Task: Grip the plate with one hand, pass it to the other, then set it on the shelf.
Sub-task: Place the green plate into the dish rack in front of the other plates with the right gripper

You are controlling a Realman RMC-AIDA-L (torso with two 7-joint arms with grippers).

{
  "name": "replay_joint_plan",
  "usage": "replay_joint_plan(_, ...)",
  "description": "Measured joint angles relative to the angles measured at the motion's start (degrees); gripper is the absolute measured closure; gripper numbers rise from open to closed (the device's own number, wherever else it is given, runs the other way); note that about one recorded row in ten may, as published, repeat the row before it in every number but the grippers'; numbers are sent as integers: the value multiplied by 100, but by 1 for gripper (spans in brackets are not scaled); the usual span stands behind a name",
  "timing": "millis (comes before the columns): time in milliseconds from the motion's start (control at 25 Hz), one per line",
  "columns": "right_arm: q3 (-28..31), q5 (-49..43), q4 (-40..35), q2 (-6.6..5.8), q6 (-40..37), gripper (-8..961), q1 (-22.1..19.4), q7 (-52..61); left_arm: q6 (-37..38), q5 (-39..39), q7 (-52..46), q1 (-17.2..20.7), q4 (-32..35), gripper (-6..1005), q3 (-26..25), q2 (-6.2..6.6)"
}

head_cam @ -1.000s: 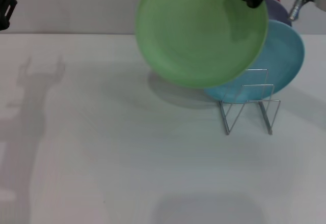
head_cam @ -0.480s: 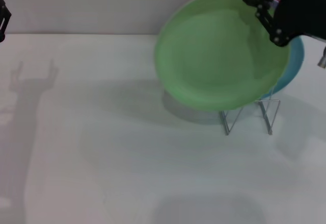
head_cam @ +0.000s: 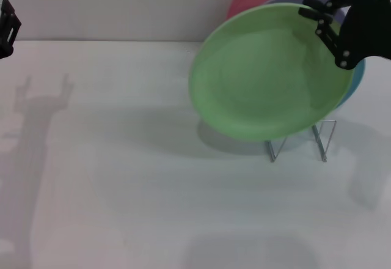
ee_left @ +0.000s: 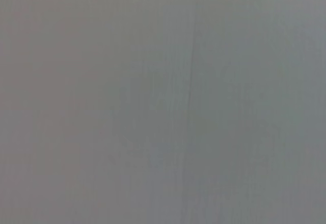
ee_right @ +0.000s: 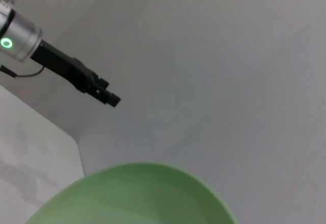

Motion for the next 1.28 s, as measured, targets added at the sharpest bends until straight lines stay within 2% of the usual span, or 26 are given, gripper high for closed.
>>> replay_joint_plan(360, 395, 71, -153, -11, 341, 930, 149, -638, 12, -3, -4, -7, 7, 186, 133, 2)
replay_joint_plan(720, 779, -18, -176, -33, 689, 931, 240, -801, 6, -24, -9, -42, 11, 186, 271, -1)
replay_joint_plan(1280, 1358, -161, -632, -75, 1014, 930, 491, -1222, 35, -32, -216, -171, 190, 185, 421, -9)
